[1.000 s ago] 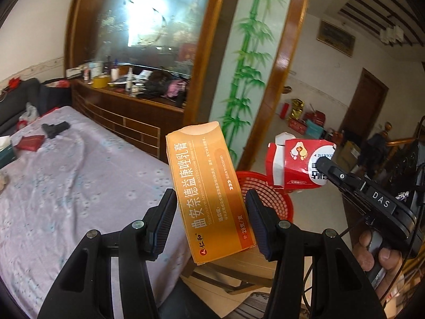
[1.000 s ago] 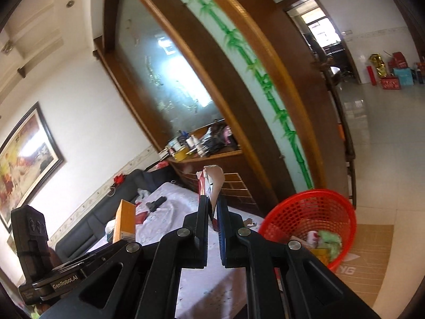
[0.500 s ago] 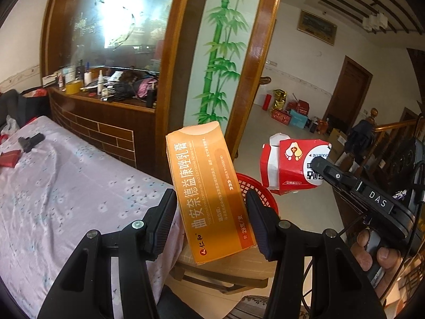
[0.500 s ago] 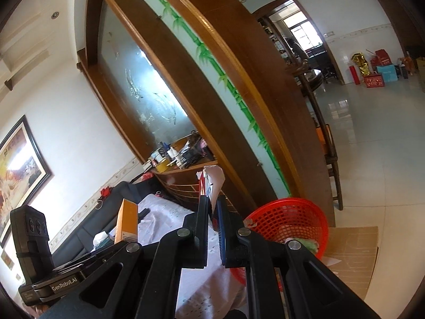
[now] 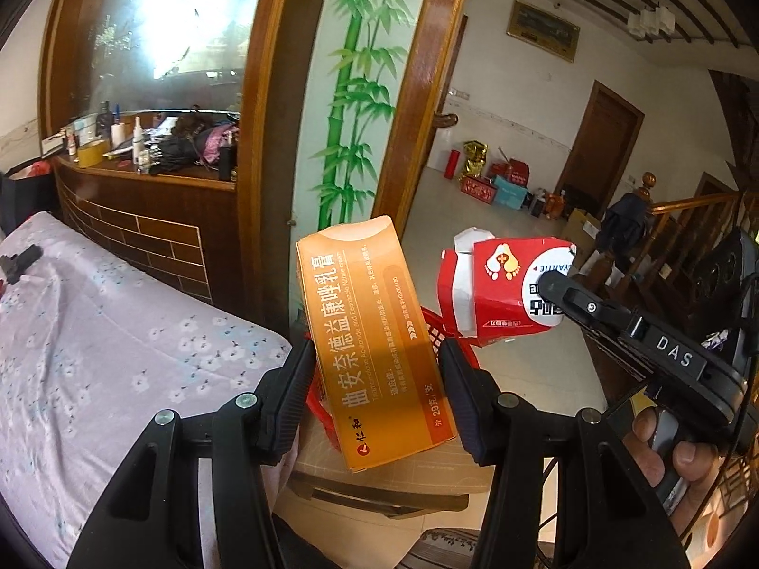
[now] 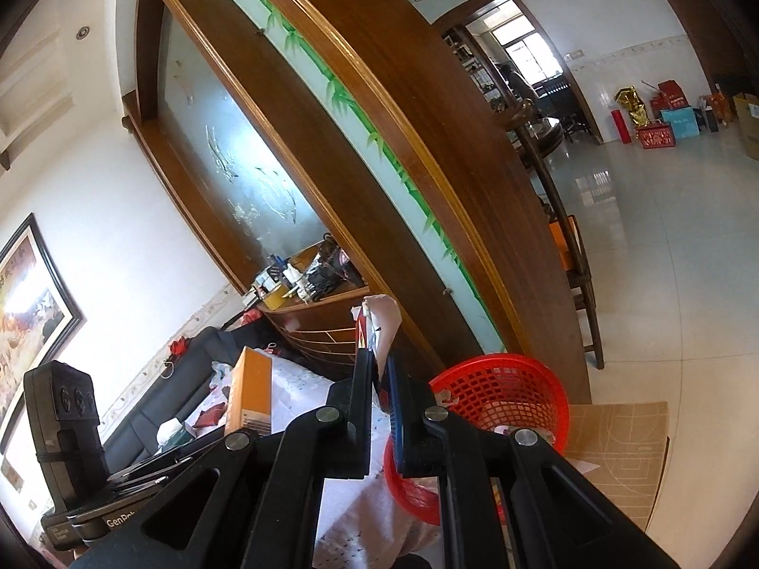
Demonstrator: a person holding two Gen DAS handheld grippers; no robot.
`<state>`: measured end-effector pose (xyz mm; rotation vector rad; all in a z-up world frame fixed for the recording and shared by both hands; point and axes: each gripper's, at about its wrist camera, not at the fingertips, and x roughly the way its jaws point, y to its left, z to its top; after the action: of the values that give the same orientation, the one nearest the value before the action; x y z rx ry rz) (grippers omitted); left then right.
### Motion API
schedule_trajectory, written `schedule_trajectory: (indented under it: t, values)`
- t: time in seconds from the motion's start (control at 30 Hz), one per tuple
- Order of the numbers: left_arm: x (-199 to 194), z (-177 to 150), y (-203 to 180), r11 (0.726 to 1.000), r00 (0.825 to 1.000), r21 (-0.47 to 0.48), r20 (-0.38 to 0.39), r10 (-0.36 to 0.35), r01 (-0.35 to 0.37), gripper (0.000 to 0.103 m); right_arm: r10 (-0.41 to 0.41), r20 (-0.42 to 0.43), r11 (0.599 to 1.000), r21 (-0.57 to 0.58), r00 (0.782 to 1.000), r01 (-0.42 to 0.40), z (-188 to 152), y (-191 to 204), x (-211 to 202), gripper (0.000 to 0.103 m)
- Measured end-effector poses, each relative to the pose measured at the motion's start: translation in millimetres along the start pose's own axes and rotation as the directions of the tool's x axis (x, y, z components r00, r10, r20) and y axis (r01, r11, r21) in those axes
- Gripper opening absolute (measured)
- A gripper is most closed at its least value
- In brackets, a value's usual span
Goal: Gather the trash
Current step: 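Carry the snack bag and orange box over the red wastebasket, then open both tools to drop the bag and box into the wastebasket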
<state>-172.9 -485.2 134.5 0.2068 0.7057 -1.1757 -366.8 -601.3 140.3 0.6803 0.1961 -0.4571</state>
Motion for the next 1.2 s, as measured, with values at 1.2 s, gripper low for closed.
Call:
schedule_trajectory:
  t: [1.2]
  values:
    - [137.3,-28.2,19.3,0.994,0.967,-0.084,-0.240,-0.089,0.071,0.065,-0.090,-0.141,0.985,0.136,0.986,0.110,-10.8,-63.8,57.8,0.037]
